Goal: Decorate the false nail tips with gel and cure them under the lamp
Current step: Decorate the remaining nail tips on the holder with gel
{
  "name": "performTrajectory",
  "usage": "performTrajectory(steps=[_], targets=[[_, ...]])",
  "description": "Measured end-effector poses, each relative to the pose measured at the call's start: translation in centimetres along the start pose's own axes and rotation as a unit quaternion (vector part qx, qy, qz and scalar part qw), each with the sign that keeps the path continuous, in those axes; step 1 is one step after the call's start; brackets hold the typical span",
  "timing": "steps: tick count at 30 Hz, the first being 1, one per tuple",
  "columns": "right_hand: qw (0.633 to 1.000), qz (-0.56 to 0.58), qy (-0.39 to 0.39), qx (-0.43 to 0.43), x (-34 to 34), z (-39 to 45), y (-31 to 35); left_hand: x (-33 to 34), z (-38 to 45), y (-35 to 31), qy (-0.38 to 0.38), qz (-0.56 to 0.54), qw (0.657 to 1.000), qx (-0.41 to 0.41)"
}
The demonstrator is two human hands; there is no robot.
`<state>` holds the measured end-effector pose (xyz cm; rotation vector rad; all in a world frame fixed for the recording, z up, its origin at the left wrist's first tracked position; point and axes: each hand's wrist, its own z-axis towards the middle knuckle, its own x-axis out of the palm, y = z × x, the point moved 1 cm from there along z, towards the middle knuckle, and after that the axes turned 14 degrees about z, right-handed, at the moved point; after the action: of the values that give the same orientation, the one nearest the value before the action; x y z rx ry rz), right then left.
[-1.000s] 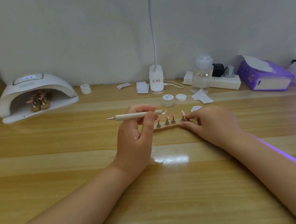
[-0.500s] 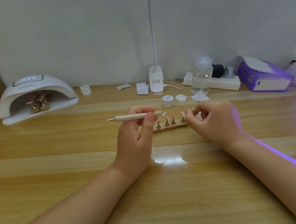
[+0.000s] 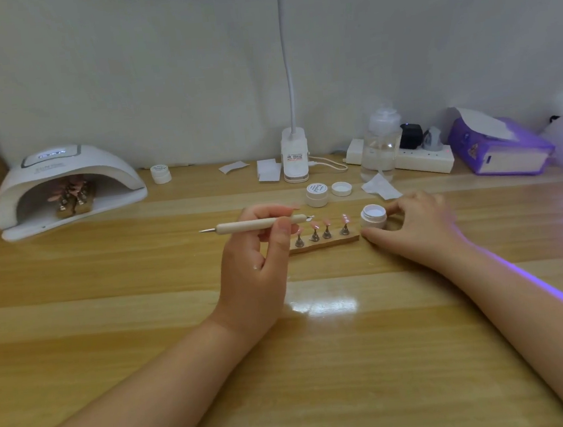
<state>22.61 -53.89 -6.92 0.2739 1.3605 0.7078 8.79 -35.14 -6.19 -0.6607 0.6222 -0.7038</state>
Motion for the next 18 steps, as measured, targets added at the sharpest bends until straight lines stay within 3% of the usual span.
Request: performTrajectory(steps=[5,8,11,18], targets=[[0.998,0.054,-0.002,-0.017,-0.3,-0.1,0.0,0.0,0.0,-0.1,0.004,0.002,1.0,-0.005],[0.993,0.101,-0.044,-0.047,-0.5,-0.3,0.4,0.0,-0.1,-0.3,0.003,0.002,1.0,0.0],[0.978,0.137,-0.084,-0.131,-1.0,-0.9,1.7,-0.1,0.0,-0.6,0.003,-0.003,1.0,0.004],[0.937,0.102,-0.104,-0.318,-0.9,-3.0,5.3,-0.3,0.3,-1.1,-0.011,-0.009,1.0,0.007]])
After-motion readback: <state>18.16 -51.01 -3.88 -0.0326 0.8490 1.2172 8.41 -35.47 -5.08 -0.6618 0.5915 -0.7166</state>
